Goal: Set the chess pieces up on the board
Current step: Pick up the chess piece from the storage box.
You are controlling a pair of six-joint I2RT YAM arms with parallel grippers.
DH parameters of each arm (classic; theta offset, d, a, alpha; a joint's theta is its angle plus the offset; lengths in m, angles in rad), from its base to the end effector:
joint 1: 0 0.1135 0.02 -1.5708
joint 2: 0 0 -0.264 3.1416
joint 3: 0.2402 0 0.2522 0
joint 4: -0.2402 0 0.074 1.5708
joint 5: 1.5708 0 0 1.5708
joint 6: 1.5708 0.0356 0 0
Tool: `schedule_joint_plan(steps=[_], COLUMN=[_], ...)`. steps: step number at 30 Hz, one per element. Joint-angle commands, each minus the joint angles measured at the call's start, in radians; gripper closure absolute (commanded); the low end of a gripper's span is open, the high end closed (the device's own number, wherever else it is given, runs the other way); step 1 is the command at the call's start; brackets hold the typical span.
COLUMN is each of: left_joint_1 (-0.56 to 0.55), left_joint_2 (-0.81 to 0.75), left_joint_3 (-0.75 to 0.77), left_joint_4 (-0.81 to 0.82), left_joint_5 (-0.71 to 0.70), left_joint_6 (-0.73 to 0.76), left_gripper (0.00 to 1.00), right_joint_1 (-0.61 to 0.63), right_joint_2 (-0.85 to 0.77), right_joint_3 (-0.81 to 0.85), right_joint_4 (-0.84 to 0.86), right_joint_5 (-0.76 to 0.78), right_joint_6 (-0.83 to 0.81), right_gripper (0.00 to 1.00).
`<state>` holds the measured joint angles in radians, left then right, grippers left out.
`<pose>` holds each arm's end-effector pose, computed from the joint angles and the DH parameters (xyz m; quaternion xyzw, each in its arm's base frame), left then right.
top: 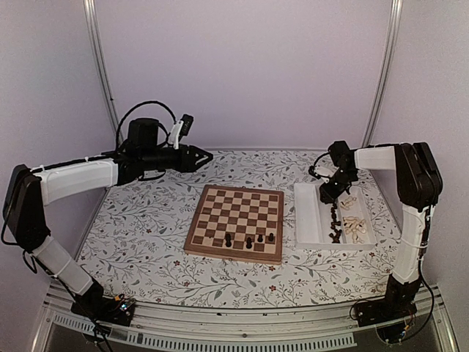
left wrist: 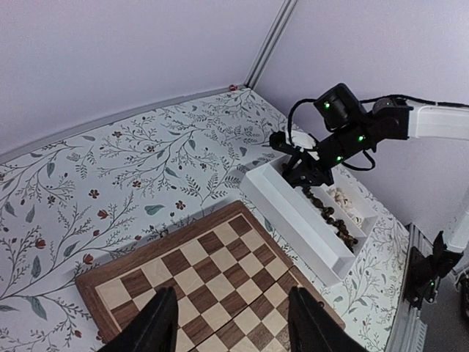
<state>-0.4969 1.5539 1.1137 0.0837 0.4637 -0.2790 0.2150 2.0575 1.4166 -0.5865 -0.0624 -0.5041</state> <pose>0.3105 -0.1865 0.2904 0.2172 0.7803 -0.3847 0.4426 0.4026 0.0902 0.1453 -0.3515 0.9200 0.0058 0.1734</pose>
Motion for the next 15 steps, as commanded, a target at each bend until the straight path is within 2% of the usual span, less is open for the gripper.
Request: schedule_joint_plan(steps=[1, 6, 15], left_joint_1=[-0.015, -0.017, -0.027], left_joint_2=[0.005, 0.002, 0.006], left_joint_3=[0.031, 0.034, 0.037], left_joint_4=[-0.02, -0.024, -0.033], left_joint_5=[0.012, 0.014, 0.001], left_joint_6=[0.023, 0.024, 0.038], left_gripper=[0.46, 0.47, 0.46], right_joint_1=[-0.003, -0.004, -0.004], right_joint_2=[0.022, -0.028, -0.041], right_joint_3=[0.001, -0.037, -0.06], right_joint_4=[-0.033, -0.034, -0.032], right_joint_5=[-0.012, -0.012, -0.042], right_joint_6=[0.023, 0.034, 0.035], right_gripper=[0.7, 0.71, 0.84])
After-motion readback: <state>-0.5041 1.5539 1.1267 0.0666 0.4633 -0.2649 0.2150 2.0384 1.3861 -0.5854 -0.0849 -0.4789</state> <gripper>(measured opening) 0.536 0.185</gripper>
